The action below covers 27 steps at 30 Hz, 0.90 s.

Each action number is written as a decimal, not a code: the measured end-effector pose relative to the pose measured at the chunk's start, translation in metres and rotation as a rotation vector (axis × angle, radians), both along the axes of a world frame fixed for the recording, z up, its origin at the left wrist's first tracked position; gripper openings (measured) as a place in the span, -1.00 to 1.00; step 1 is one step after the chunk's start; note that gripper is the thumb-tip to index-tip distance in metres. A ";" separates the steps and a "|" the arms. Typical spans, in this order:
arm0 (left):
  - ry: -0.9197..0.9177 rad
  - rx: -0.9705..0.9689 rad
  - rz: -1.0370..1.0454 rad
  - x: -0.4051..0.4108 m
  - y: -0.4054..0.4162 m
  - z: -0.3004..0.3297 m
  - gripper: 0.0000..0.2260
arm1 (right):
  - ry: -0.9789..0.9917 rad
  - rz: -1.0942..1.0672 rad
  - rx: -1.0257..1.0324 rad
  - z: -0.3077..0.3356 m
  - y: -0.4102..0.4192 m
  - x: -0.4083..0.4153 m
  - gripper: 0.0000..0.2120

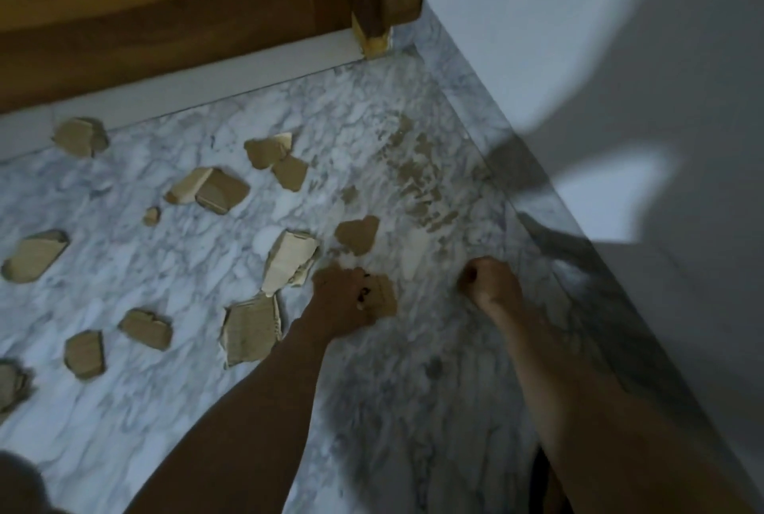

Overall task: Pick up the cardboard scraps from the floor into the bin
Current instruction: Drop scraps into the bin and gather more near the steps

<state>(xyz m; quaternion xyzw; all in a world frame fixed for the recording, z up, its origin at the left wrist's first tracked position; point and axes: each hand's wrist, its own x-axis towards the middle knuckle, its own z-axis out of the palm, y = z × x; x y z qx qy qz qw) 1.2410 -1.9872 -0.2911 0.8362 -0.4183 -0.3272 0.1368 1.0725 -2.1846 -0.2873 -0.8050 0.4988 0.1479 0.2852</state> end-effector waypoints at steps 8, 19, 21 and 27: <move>0.003 0.107 0.829 0.045 0.085 0.010 -0.30 | -0.298 0.126 0.257 0.015 0.075 0.120 -0.76; -0.074 0.200 1.042 0.037 0.128 -0.019 -0.23 | -0.026 0.250 0.059 -0.029 0.142 0.142 0.00; -0.031 0.220 1.060 0.042 0.126 -0.014 -0.25 | -0.047 0.259 0.109 -0.028 0.138 0.147 -0.11; 0.076 -0.016 1.147 0.061 0.110 0.024 -0.36 | -0.341 0.119 0.230 -0.007 0.108 0.173 -0.46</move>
